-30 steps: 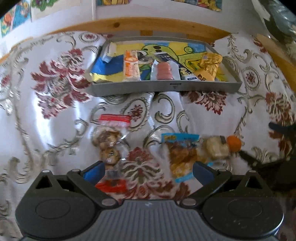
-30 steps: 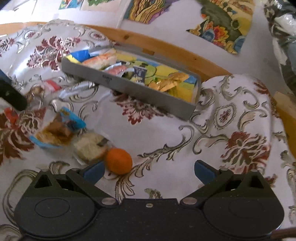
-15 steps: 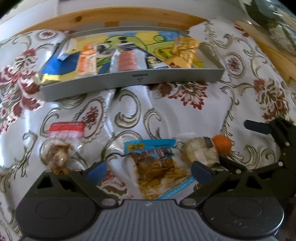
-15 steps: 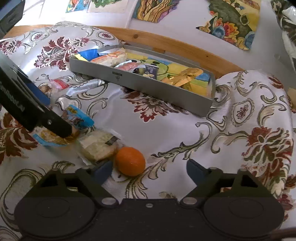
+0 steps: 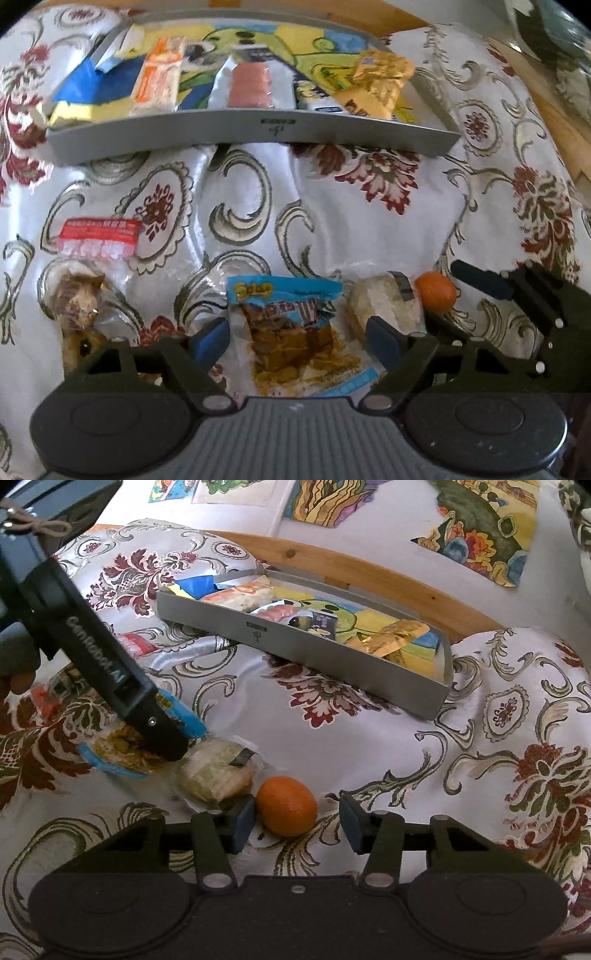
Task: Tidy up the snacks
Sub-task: 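Close the right gripper on the orange while the left gripper grasps the blue jerky pack, then carry the orange and jerky pack up over the grey tray, then open both grippers to drop the orange and jerky pack into the tray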
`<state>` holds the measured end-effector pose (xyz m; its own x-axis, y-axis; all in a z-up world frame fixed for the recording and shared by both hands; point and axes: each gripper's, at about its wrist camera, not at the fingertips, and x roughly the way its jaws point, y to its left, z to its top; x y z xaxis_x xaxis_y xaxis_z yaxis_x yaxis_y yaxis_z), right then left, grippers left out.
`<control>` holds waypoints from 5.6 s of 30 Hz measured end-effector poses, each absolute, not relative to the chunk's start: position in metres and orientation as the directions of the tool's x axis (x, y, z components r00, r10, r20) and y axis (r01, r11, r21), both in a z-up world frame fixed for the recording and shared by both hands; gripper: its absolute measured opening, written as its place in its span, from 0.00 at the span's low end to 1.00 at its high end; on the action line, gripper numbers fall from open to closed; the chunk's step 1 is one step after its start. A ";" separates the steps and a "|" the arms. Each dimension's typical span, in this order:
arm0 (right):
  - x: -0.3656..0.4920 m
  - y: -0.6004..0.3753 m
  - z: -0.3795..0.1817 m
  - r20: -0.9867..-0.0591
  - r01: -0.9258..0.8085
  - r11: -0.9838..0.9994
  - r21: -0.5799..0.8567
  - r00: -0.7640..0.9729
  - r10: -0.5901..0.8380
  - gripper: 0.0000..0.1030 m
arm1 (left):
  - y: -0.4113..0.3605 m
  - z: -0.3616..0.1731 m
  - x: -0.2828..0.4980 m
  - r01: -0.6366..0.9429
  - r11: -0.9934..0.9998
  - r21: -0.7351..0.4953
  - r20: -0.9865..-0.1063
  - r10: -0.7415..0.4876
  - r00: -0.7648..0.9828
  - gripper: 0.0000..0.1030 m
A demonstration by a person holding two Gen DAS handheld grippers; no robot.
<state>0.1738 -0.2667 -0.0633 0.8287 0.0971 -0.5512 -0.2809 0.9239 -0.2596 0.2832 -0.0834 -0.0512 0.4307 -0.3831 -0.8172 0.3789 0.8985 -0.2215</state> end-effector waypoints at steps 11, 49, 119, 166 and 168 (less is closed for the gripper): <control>0.176 -0.267 -0.064 -0.559 -0.275 0.925 -0.262 0.824 0.087 0.48 | -0.096 -0.062 0.289 0.348 0.923 -0.166 -0.842 -0.316 0.438 0.75; 0.172 -0.263 -0.065 -0.545 -0.265 0.926 -0.269 0.835 0.081 0.36 | -0.078 -0.051 0.251 0.357 0.925 -0.128 -0.803 -0.308 0.511 0.48; 0.176 -0.249 -0.009 -0.333 -0.126 0.962 -0.241 0.942 0.040 0.36 | -0.046 -0.002 0.281 0.424 0.856 -0.296 -0.637 -0.507 0.580 0.25; 0.349 -0.254 0.012 -0.415 -0.133 0.960 -0.246 0.910 0.019 0.62 | -0.081 0.009 0.421 0.320 0.925 -0.202 -0.522 -0.379 0.764 0.44; 0.345 -0.256 0.016 -0.404 -0.125 0.962 -0.243 0.915 0.017 0.67 | -0.079 0.012 0.419 0.311 0.927 -0.211 -0.522 -0.376 0.765 0.50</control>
